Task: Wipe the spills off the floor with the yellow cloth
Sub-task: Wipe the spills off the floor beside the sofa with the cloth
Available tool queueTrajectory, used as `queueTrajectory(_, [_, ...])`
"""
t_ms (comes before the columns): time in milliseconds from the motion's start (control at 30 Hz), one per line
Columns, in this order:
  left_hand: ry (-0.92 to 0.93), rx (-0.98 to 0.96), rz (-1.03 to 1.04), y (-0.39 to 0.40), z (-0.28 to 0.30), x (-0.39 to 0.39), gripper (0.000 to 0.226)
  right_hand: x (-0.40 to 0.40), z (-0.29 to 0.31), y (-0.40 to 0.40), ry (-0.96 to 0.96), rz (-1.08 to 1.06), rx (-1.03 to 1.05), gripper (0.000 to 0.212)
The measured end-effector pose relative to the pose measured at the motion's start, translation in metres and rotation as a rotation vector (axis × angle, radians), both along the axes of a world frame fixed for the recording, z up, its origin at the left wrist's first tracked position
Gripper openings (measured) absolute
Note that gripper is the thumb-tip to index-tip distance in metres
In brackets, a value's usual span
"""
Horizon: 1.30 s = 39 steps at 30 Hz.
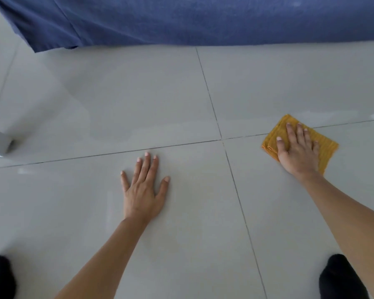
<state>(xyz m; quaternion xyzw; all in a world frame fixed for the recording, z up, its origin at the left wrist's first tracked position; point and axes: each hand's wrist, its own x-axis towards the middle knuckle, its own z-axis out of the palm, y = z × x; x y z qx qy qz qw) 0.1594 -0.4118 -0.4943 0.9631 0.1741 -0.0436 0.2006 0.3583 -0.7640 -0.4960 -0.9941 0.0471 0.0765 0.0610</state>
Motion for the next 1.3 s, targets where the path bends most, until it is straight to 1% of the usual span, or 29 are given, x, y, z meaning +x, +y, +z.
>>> queueTrajectory(100, [-0.009, -0.007, -0.061, 0.021, 0.002, -0.019, 0.072, -0.019, 0.000, 0.032, -0.010, 0.037, 0.009, 0.063])
queueTrajectory(167, [0.000, 0.004, -0.056, 0.039, 0.004, -0.037, 0.072, -0.031, 0.000, 0.057, -0.012, 0.073, 0.018, 0.067])
queueTrajectory(300, [0.020, 0.031, -0.006, 0.075, 0.008, -0.073, 0.070, -0.052, 0.000, 0.110, -0.028, 0.163, 0.021, 0.074])
queueTrajectory(433, [0.027, 0.046, 0.094, 0.103, 0.009, -0.119, 0.065, -0.063, 0.000, 0.163, -0.034, 0.238, 0.015, 0.073])
queueTrajectory(533, [-0.004, 0.038, 0.136, 0.105, 0.007, -0.144, 0.062, -0.070, 0.000, 0.204, -0.038, 0.312, 0.022, 0.071])
queueTrajectory(767, [-0.058, 0.027, 0.198, 0.105, 0.003, -0.141, 0.064, -0.078, -0.002, 0.318, -0.063, 0.517, 0.061, 0.063])
queueTrajectory(900, [-0.068, 0.038, 0.235, 0.105, 0.001, -0.140, 0.067, -0.093, 0.000, 0.388, -0.051, 0.642, 0.122, 0.063])
queueTrajectory(1000, [-0.071, 0.047, 0.246, 0.106, 0.000, -0.140, 0.069, -0.119, 0.001, 0.430, -0.041, 0.776, 0.165, 0.065])
queueTrajectory(1067, [-0.072, 0.050, 0.248, 0.106, -0.001, -0.139, 0.070, -0.137, 0.001, 0.445, -0.024, 0.886, 0.162, 0.064])
queueTrajectory(1133, [-0.062, 0.053, 0.248, 0.106, -0.001, -0.139, 0.072, -0.147, 0.001, 0.442, -0.013, 0.994, 0.150, 0.063])
queueTrajectory(1233, [-0.055, 0.075, 0.243, 0.105, -0.001, -0.140, 0.073, -0.150, 0.001, 0.410, -0.010, 1.115, 0.142, 0.062])
queueTrajectory(1300, [-0.055, 0.060, 0.263, 0.104, 0.000, -0.139, 0.074, -0.145, 0.000, 0.377, -0.012, 1.134, 0.134, 0.062])
